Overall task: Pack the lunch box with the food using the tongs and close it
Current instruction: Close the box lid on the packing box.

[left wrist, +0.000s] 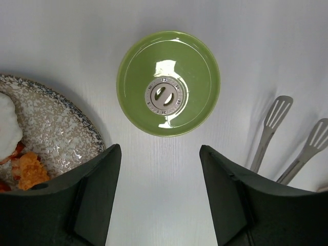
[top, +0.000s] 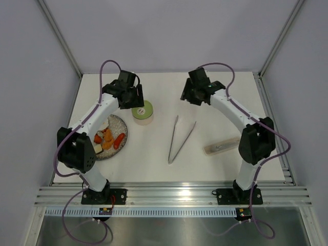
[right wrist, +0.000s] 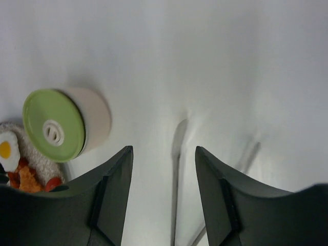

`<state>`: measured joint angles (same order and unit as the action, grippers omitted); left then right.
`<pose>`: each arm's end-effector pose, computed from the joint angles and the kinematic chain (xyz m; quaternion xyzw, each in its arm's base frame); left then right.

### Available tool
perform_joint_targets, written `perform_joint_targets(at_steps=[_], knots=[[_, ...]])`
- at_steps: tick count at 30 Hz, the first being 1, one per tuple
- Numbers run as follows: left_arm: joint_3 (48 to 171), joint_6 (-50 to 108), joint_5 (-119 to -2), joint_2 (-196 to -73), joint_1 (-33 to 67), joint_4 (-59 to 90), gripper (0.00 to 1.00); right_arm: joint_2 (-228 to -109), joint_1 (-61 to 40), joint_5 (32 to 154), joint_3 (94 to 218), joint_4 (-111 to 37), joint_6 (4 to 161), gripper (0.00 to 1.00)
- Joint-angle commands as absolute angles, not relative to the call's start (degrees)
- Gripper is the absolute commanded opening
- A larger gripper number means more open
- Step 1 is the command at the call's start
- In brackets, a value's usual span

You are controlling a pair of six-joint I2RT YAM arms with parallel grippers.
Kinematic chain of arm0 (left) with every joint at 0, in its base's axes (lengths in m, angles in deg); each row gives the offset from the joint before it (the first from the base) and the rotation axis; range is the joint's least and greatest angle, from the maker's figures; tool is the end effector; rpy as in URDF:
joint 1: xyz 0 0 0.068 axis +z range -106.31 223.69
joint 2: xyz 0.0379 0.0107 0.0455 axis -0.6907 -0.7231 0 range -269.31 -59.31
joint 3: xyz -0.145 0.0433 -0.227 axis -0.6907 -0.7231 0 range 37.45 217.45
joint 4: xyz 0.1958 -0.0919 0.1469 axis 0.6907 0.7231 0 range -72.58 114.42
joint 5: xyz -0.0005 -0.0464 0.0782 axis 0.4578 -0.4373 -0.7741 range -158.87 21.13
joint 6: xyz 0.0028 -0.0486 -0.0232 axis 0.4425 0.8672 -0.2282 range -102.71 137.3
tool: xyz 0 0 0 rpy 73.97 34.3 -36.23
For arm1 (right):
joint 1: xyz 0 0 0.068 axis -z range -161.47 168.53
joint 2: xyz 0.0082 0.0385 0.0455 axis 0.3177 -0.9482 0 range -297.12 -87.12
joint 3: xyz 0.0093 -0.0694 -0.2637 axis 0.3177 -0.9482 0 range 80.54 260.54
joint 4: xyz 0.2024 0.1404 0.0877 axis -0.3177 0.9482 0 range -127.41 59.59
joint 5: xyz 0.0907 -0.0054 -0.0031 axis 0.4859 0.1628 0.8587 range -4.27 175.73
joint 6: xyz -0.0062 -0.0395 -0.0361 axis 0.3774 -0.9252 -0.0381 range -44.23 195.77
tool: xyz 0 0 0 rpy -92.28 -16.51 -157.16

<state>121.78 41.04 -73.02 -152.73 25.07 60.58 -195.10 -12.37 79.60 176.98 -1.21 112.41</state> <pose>0.3365 -0.1107 0.3109 -0.0540 0.9441 -0.0849 0.3138 0.3685 0.2161 0.2936 0.0660 0.9293 0.1587 0.3270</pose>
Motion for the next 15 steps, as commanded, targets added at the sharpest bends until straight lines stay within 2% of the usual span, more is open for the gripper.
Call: perform_joint_targets(at_steps=[1,5,15], knots=[[127.1,38.8,-80.2,-156.4,23.0,62.6,0.67,-188.1,-7.4,76.5,170.6,-4.2,111.7,0.59],[131.3,38.5,-80.4,-161.2,22.3,64.4,0.67,-184.2,-5.8,75.3,165.1,-4.2,111.2,0.61],[139.7,37.9,-79.8,-169.5,22.2,67.0,0.67,-184.2,-5.8,75.5,163.6,-4.1,110.9,0.61]])
